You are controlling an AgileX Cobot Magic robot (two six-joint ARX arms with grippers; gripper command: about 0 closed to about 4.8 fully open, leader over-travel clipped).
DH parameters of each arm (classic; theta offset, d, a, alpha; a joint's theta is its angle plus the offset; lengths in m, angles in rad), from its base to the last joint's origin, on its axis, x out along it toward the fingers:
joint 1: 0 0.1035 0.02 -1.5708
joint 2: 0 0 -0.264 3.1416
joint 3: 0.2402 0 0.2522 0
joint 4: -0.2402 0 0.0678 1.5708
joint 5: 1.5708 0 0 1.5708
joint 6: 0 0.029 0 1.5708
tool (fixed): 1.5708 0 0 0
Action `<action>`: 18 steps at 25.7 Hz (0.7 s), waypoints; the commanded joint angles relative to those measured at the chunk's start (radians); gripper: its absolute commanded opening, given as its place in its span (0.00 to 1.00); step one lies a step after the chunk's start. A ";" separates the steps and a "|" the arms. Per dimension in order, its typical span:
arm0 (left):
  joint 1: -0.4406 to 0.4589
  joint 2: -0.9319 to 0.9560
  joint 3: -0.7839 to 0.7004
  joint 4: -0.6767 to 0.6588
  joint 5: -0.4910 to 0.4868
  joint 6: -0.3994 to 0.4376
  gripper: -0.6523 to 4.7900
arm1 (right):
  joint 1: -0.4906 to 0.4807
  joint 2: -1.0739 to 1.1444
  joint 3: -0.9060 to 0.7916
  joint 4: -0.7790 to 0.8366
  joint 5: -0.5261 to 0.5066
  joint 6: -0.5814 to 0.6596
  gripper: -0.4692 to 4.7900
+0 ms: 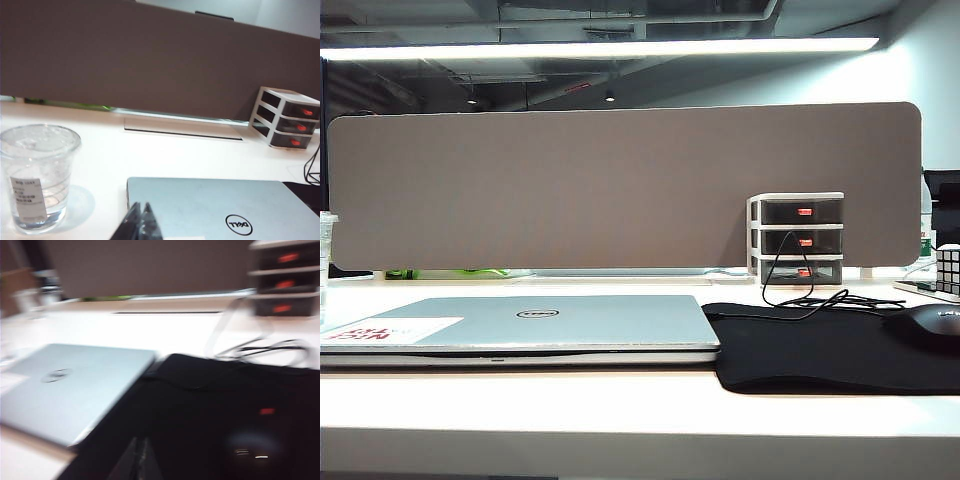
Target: Pick up the coffee cup and place it on the left side of the laptop.
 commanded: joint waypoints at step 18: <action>-0.243 0.000 0.002 -0.073 -0.337 0.254 0.11 | 0.000 -0.002 -0.005 0.116 0.396 -0.189 0.09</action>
